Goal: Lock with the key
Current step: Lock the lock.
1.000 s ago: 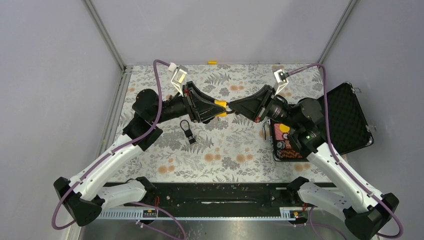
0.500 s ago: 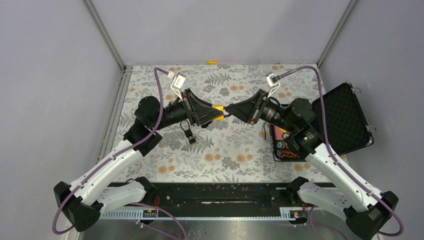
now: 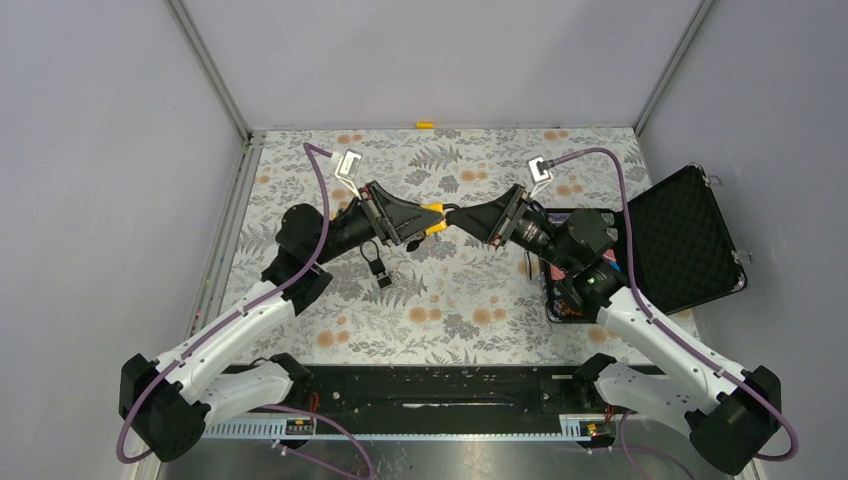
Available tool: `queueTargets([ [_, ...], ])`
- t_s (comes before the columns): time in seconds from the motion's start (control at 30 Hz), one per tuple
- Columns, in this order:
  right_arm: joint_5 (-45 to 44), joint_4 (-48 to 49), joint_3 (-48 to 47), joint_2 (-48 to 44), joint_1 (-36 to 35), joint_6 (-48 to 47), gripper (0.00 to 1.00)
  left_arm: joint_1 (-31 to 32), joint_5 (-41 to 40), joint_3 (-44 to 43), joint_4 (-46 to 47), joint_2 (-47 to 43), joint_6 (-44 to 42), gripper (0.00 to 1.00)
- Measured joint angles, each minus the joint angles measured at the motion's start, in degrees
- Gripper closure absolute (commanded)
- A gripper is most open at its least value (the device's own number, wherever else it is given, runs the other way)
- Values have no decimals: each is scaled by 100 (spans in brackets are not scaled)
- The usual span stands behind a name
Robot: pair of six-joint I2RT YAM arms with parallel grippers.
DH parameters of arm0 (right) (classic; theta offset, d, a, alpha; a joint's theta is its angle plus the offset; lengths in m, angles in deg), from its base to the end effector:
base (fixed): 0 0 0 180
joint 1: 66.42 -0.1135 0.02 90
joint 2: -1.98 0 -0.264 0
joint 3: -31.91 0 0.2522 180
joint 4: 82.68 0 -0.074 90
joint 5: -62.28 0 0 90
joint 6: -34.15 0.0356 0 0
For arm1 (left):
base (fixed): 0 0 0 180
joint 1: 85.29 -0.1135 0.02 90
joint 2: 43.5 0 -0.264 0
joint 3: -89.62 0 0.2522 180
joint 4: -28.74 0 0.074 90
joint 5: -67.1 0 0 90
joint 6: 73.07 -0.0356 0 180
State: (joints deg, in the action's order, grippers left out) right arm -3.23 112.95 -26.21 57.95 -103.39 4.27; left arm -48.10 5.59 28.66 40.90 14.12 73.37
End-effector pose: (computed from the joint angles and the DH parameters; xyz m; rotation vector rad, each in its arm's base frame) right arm 0.1714 0.1475 0.3742 -0.1306 1.4942 1.6836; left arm 0.1744 -0.1537 0.3793 0.2382 1.5323 -1.6660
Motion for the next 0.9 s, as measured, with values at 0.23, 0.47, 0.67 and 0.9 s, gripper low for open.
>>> queueTargets([
  [0.23,-446,138,-2,-44,-2,-11,67,0,-15,90,326,74,269,100],
  [0.47,-339,424,-144,227,-15,70,98,-24,-120,94,356,133,345,83],
  [0.67,-28,407,-223,409,31,-2,100,-96,-72,-181,-470,37,-260,25],
  [0.9,1272,-940,-984,680,234,-981,100,-627,1147,-2114,-3329,181,-2717,18],
])
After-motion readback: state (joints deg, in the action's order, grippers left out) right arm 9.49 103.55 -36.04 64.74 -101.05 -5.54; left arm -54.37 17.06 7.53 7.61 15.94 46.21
